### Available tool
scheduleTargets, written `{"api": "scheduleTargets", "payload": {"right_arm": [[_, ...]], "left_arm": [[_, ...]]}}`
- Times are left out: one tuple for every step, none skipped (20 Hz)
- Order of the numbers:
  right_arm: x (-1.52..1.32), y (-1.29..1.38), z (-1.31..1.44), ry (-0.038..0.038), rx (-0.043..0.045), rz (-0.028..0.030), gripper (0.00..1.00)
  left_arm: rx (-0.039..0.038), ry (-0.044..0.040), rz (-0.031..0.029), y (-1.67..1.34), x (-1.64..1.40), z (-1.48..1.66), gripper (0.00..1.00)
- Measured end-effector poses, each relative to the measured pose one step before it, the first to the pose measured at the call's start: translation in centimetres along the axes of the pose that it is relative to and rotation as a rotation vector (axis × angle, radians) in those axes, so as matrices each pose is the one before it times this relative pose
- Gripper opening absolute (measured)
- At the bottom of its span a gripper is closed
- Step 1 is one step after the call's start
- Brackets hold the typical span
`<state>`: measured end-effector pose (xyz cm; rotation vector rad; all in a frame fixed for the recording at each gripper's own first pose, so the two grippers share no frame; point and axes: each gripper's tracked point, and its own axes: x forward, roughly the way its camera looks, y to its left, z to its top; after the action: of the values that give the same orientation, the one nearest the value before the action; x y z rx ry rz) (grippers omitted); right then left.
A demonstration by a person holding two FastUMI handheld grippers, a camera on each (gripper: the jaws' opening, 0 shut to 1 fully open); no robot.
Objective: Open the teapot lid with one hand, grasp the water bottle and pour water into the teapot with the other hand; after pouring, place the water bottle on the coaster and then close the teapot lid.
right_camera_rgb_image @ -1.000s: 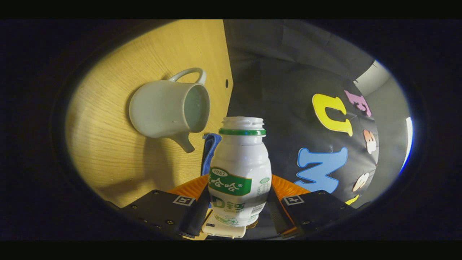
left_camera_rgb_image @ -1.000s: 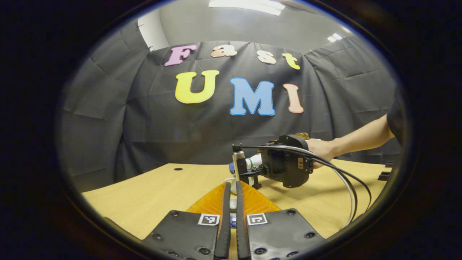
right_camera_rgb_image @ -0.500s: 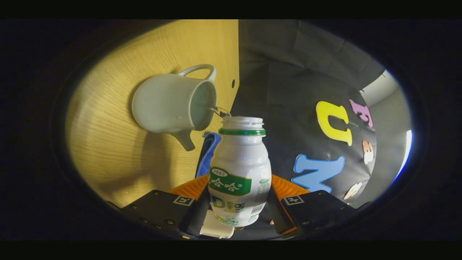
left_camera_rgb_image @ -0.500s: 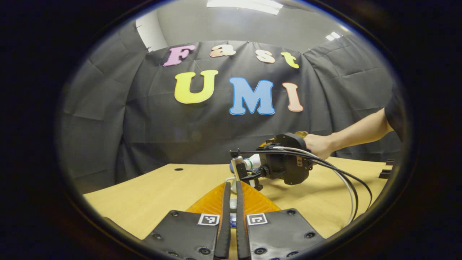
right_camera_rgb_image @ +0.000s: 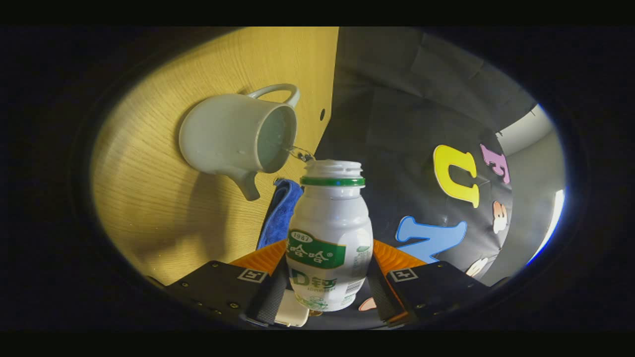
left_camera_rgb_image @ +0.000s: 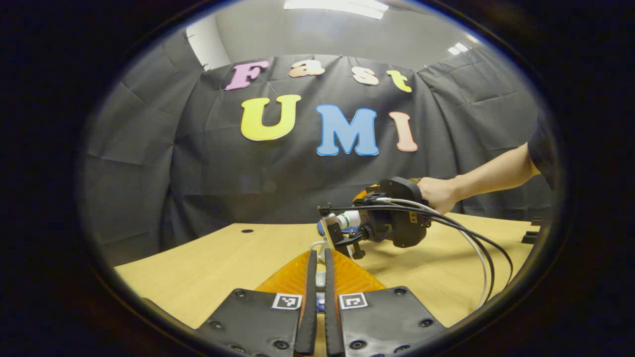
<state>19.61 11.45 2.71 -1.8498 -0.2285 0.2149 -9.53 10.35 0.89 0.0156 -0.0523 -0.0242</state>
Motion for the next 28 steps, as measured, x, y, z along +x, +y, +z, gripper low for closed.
{"api": "scheduleTargets", "payload": {"right_arm": [[-0.036,-0.197,-0.038,-0.00011,-0.00883,-0.00417,0.74],[-0.06,-0.252,-0.077,-0.00068,-0.00937,-0.00578,0.74],[0.192,-0.163,-0.102,-0.00039,-0.00701,-0.00642,0.74],[-0.057,-0.112,0.0,0.00015,-0.00507,-0.00512,0.74],[-0.069,-0.093,0.01,-0.00105,-0.00268,-0.00308,0.74],[0.006,-0.076,-0.01,0.00018,-0.00457,-0.00199,0.74],[-0.058,-0.115,-0.007,-0.00015,-0.00744,-0.00286,0.74],[0.005,-0.17,0.033,-0.00173,-0.0085,-0.00369,0.74],[0.012,-0.18,-0.131,0.00064,-0.00908,-0.00282,0.74],[0.044,-0.172,-0.033,0.00035,-0.00646,-0.00414,0.74],[0.04,-0.11,-0.011,-0.00176,-0.00559,-0.00356,0.74],[-0.007,-0.232,-0.016,-0.00082,-0.0082,-0.00382,0.74],[0.009,-0.219,0.022,-0.00184,-0.00861,-0.00565,0.74],[-0.028,-0.147,0.02,-0.00174,-0.0071,-0.00273,0.74],[0.015,-0.124,-0.011,-0.00154,-0.00758,-0.003,0.74],[-0.006,-0.208,0.063,-0.002,-0.00661,-0.00487,0.74],[-0.045,-0.163,0.027,-0.002,-0.00935,-0.00452,0.74],[-0.021,-0.215,0.019,-0.00215,-0.01226,-0.00656,0.74],[0.016,-0.26,0.018,-0.00321,-0.01418,-0.00734,0.74],[0.071,-0.138,0.001,-0.00156,-0.01233,-0.00379,0.74],[0.001,-0.107,-0.008,-0.00103,-0.01056,-0.00248,0.74],[-0.029,-0.085,0.083,-0.00167,-0.01204,-0.0028,0.74],[0.13,-0.161,-0.087,-0.00052,-0.01353,-0.00645,0.74],[0.137,-0.22,-0.083,-0.00213,-0.01473,-0.00751,0.74],[-0.028,-0.179,0.029,-0.00032,-0.01109,-0.00418,0.74],[-0.005,-0.018,-0.074,0.00329,-0.0091,0.00028,0.74],[0.007,0.049,0.012,-0.00144,-0.00884,0.00134,0.73],[-0.033,0.061,0.175,-0.00282,-0.0125,-0.00399,0.74]], "left_arm": [[0.00144,-0.00113,0.00029,-0.03,0.041,-0.047,0.17],[0.00009,-0.00097,0.00037,0.06,-0.109,0.111,0.17],[-0.00103,0.00016,0.00077,-0.019,-0.058,-0.158,0.17],[-0.00055,0.00102,0.00003,0.029,-0.047,-0.029,0.17],[-0.00058,0.00067,0.00037,0.026,0.034,-0.133,0.17],[-0.00008,0.00002,0.0001,0.044,-0.06,0.04,0.17],[0.00045,-0.0009,-0.00005,0.012,0.017,-0.076,0.17],[0.00087,-0.00063,-0.00005,0.03,-0.008,0.04,0.17],[0.00047,-0.00074,-0.00054,0.002,0.045,-0.069,0.17],[-0.00038,0.00018,-0.00038,-0.073,-0.096,0.083,0.17],[-0.00017,0.00056,0.00047,0.036,-0.077,-0.024,0.17],[0.00005,0.00015,0.00044,0.026,-0.063,-0.004,0.17],[0.00031,-0.00042,-0.00062,-0.008,0.036,-0.031,0.17],[0.00031,-0.00061,0.00042,0.01,-0.013,0.033,0.17],[0.00077,0.00006,0.00002,0.014,-0.021,-0.053,0.17],[0.0002,0.00001,0.0013,-0.02,0.022,0.018,0.17],[-0.0011,-0.00051,-0.00036,0.008,-0.038,-0.015,0.17],[-0.00074,0.00063,-0.00035,-0.012,-0.047,0.036,0.17],[0.00063,0.00117,-0.00016,-0.023,0.111,-0.032,0.17],[0.00104,0.00074,0.00035,0.0,0.022,0.007,0.17],[0.00074,0.00069,0.00082,0.032,0.0,0.002,0.17],[-0.00045,-0.00113,0.00052,0.045,-0.053,0.097,0.17],[-0.00083,-0.00127,0.00045,-0.028,-0.074,0.086,0.17],[0.0005,-0.00001,0.00023,0.002,-0.049,0.104,0.17],[0.0009,-0.00006,0.00077,0.01,-0.003,-0.008,0.17],[-0.00061,0.00114,-0.00005,0.015,0.013,0.046,0.17],[-0.00149,0.00317,-0.0003,-0.042,0.064,-0.047,0.17],[0.00026,0.00258,0.00023,-0.032,0.031,0.003,0.17]]}}
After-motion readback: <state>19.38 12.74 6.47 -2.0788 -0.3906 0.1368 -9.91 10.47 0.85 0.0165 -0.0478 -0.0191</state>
